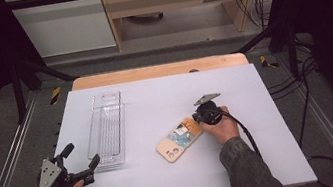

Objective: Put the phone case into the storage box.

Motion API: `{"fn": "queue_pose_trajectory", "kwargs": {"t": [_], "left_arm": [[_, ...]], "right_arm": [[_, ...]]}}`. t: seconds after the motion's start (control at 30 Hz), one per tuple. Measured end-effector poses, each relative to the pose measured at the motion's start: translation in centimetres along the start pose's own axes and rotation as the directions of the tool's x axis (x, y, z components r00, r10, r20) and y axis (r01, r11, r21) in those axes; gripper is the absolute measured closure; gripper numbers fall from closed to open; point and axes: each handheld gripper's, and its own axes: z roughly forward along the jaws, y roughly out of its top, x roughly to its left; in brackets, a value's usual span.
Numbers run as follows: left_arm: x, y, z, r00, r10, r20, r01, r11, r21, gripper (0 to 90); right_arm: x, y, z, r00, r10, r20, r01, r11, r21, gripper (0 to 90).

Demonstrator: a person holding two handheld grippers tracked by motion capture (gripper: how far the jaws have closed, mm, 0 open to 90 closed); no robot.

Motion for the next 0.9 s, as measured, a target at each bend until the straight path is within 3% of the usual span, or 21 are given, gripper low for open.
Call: {"fn": "queue_pose_trajectory", "kwargs": {"t": [0.33,0.57,0.9], "left_arm": [[0.0,0.0,0.0,1.0000,0.001,0.005,-0.001,1.0000,0.002,0.7],[-0.1,0.0,0.0,1.0000,0.003,0.006,-0.003,1.0000,0.003,0.7],[-0.1,0.0,0.0,0.9999,0.008,0.006,-0.008,1.0000,0.000,0.8]], "right_arm": [[0.1,-0.1,0.3,0.9998,0.011,-0.016,-0.010,1.000,0.009,90.0],[1.6,-0.2,0.2,0.9967,-0.038,-0.072,0.038,0.999,0.006,90.0],[3.8,-0.1,0.3,0.9892,-0.068,-0.129,0.069,0.998,0.003,90.0]]}}
